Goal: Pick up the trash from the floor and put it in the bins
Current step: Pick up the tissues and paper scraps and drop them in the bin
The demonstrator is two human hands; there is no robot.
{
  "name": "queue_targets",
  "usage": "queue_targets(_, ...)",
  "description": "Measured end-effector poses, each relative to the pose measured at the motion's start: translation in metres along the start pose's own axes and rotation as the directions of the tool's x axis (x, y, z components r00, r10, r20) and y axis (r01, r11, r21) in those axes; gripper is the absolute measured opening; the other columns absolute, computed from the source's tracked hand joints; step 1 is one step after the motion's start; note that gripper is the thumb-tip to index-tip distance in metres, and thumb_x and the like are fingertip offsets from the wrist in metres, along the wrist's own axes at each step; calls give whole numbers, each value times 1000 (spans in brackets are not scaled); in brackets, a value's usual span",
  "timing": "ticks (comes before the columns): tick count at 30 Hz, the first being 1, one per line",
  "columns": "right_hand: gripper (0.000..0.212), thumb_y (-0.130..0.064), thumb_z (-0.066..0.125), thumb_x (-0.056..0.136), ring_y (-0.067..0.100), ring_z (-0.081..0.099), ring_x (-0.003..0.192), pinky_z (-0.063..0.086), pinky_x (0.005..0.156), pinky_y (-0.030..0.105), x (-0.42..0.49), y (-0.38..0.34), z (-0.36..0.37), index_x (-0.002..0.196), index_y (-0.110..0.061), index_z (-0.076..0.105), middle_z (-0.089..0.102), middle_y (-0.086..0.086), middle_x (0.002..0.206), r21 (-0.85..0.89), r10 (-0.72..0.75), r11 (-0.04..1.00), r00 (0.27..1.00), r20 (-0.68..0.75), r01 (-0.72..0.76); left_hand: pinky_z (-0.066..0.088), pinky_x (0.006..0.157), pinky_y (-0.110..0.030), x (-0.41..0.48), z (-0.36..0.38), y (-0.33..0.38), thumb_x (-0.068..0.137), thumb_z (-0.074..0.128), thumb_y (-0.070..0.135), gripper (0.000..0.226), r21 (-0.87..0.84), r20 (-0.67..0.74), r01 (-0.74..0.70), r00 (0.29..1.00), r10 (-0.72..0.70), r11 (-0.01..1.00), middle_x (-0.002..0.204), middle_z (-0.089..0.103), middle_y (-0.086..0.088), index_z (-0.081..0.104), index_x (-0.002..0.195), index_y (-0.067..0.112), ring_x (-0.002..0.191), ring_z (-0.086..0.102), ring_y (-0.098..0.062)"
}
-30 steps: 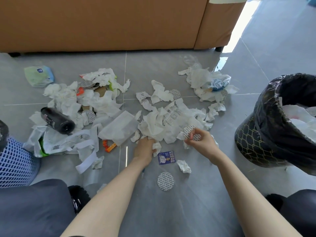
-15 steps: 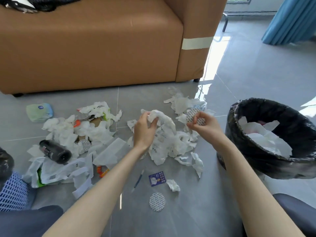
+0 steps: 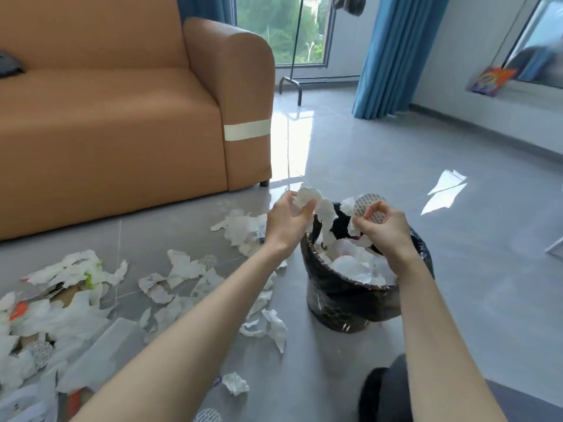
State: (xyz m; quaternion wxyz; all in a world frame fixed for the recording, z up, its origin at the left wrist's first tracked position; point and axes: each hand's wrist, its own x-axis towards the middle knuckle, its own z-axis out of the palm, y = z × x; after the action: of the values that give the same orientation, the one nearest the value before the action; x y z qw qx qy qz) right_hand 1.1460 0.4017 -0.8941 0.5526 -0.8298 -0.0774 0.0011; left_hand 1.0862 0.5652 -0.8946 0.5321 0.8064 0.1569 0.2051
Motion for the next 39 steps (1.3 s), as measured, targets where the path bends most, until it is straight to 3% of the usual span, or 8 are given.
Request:
queue_targets(3, 25, -14, 68, 84, 22, 58, 84, 47, 73, 29, 2, 21, -11, 70, -19, 48, 61, 5, 91, -121, 53, 991, 997, -58, -60, 42, 83, -29, -4, 44, 11, 93, 54, 27, 41, 141, 118, 50, 991, -67, 989, 117, 59, -10, 47, 127, 7, 106, 55, -25)
queue_targets(6, 15, -15, 67, 85, 22, 55, 84, 40, 69, 26, 2, 41, -11, 81, -13, 52, 61, 9, 95, -274, 139, 953, 990, 22, -128, 46, 92, -34, -7, 72, 4, 94, 51, 24, 49, 168, 294, 156, 934, -201, 973, 131, 52, -15, 34, 136, 8, 113, 54, -27)
queue_targets(9, 8, -11, 61, 86, 23, 55, 97, 45, 77, 31, 3, 54, -9, 85, -18, 57, 58, 11, 115, -319, 192, 933, 980, 55, -164, 33, 107, -30, -10, 80, -10, 95, 52, 26, 73, 135, 412, 227, 872, -263, 965, 158, 14, -7, 8, 151, 11, 139, 30, -23)
queue_targets(14, 26, -3, 49, 88, 18, 51, 96, 36, 77, 25, 5, 48, -11, 98, -23, 62, 56, 6, 124, -310, 112, 944, 993, -28, -115, 32, 112, -35, -8, 65, -19, 95, 53, 24, 65, -60, 310, 226, 930, -197, 972, 153, 30, -5, 20, 150, 17, 139, 33, -20)
queue_targets(20, 21, -8, 55, 88, 11, 58, 107, 46, 97, 31, -2, 8, 19, 102, -19, 65, 65, -4, 111, -115, -12, 993, 1000, -9, 11, 45, 95, -29, 0, 7, -28, 96, 47, 13, 39, -128, 117, 153, 984, -138, 980, 131, 56, -3, 46, 135, 15, 117, 53, -16)
queue_targets(25, 16, -10, 55, 89, 14, 62, 91, 45, 75, 22, -24, -14, 74, 100, -18, 64, 68, 0, 100, -77, -77, 993, 983, 167, 91, 48, 95, -34, -11, -50, -64, 97, 45, 10, 35, -58, 41, 211, 977, -209, 976, 124, 60, -1, 51, 130, 17, 113, 55, -15)
queue_targets(31, 18, -11, 53, 89, 15, 62, 86, 46, 64, 17, -60, 23, 147, 102, -17, 64, 69, 5, 104, -232, 37, 968, 856, 516, 97, 45, 90, -27, -54, -111, -136, 97, 45, 9, 34, 37, -50, 353, 935, -351, 935, 124, 58, -4, 50, 130, 12, 114, 54, -17)
queue_targets(39, 39, -11, 64, 81, 19, 54, 114, 42, 85, 22, -146, 137, 209, 119, -17, 60, 58, 7, 122, -483, 297, 865, 634, 714, 139, 41, 96, -30, -149, -131, -240, 93, 48, 7, 42, 255, -20, 569, 811, -584, 782, 133, 51, -9, 45, 135, 10, 121, 50, -23)
